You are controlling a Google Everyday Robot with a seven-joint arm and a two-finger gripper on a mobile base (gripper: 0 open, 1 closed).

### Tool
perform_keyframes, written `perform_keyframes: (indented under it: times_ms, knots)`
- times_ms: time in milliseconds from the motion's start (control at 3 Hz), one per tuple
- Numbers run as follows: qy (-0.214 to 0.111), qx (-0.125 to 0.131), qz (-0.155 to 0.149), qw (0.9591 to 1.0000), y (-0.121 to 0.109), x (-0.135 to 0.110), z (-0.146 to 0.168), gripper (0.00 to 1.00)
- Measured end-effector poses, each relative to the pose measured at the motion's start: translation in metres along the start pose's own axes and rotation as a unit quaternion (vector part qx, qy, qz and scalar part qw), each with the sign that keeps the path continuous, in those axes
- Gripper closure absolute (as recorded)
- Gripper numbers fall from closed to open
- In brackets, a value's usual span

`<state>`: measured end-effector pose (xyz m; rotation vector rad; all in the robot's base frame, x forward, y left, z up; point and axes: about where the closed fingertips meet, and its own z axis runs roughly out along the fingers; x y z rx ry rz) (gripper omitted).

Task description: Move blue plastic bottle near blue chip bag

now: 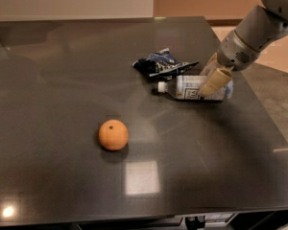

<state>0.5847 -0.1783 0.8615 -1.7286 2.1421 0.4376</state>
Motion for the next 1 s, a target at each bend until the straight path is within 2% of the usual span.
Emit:
perform_keyframes:
  times_ms: [333,667,1000]
  knots:
    - [-0.041,0.033,0.021,0.9984,0.006,0.002,-0.004,0.12]
    - [-0.053,0.06,0.026,0.9964,-0.006,0.001,-0.004,0.0]
    - [-0.053,0.06,0.026,0.9964,-0.006,0.001,-0.004,0.0]
